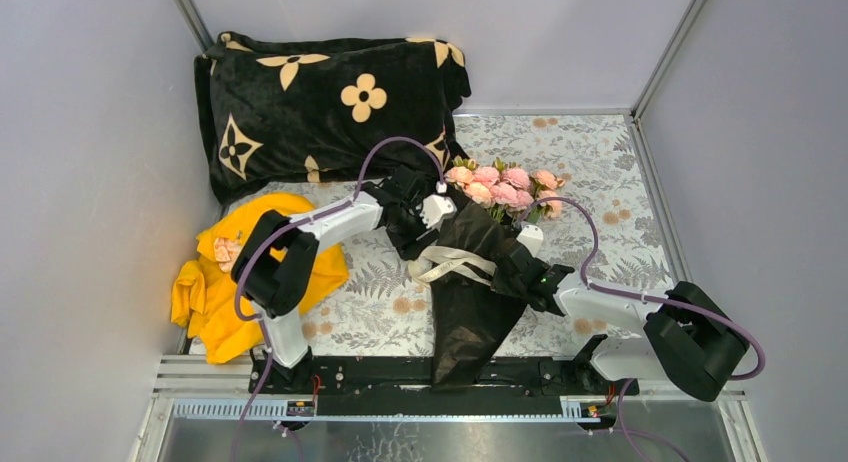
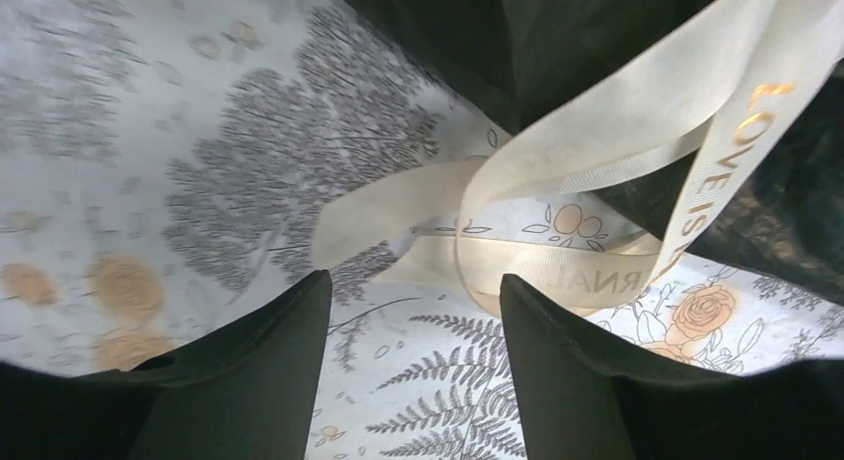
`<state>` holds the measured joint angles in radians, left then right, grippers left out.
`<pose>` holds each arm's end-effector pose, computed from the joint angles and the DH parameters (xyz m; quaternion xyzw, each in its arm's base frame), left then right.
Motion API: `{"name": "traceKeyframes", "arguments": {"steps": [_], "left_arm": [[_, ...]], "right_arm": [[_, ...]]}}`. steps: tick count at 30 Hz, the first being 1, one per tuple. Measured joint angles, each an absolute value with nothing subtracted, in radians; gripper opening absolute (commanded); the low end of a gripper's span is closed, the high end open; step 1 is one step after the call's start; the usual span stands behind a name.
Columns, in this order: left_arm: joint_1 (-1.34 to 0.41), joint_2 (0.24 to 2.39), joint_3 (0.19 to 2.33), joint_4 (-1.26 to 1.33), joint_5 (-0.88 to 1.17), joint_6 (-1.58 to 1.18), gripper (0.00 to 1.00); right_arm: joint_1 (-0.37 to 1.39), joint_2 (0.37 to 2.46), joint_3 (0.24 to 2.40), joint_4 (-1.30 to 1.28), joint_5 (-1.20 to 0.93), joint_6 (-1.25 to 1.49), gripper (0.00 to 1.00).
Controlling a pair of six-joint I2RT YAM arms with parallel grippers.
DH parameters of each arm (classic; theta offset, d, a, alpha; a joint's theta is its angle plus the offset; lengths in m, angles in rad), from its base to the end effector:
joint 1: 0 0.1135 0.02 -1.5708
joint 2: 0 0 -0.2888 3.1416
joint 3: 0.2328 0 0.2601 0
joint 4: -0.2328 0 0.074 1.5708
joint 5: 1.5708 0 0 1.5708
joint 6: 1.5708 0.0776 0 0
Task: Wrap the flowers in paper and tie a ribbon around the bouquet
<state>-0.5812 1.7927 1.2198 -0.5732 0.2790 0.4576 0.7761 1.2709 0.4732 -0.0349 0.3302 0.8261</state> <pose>0.3142 -0.2320 0.1731 0.5059 0.8258 -0.1486 0.1999 0.1986 0.1597 0.1411 0.0823 0.9182 0.1489 0.3577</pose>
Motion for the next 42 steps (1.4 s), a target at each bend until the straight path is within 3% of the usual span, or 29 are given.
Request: {"name": "traceKeyframes", "arguments": {"steps": [2,6,8,22,28,30,33,42], "left_arm": [[-0.582,1.822,1.203,-0.582,0.279,0.469,0.57],[-0.582,1.856,1.186,-0.579,0.277,0.479,0.13],[-0.582,1.855,1.186,-0.573,0.278,0.467,0.0],[-0.582,1.577,1.096,-0.574,0.459,0.432,0.0],[-0.691,1.595,1.071,-0.582,0.587,0.396,0.0],[-0.779,1.61,1.063,-0.588,0.614,0.395,0.08],[-0.883,1.618,1.061,-0.604,0.64,0.414,0.43],[-0.934,1.642,1.139,-0.787,0.502,0.573,0.98]], "right_arm": [[0.776,1.271,0.473,-0.035,0.329,0.825,0.0],[0.776,1.27,0.473,-0.035,0.329,0.824,0.0],[0.775,1.265,0.473,-0.038,0.329,0.824,0.0],[0.752,1.227,0.453,-0.052,0.324,0.815,0.0],[0.75,1.23,0.453,-0.051,0.319,0.811,0.0],[0.749,1.232,0.453,-0.051,0.319,0.81,0.0],[0.748,1.234,0.453,-0.052,0.314,0.81,0.0],[0.739,1.234,0.453,-0.055,0.302,0.808,0.0]]}}
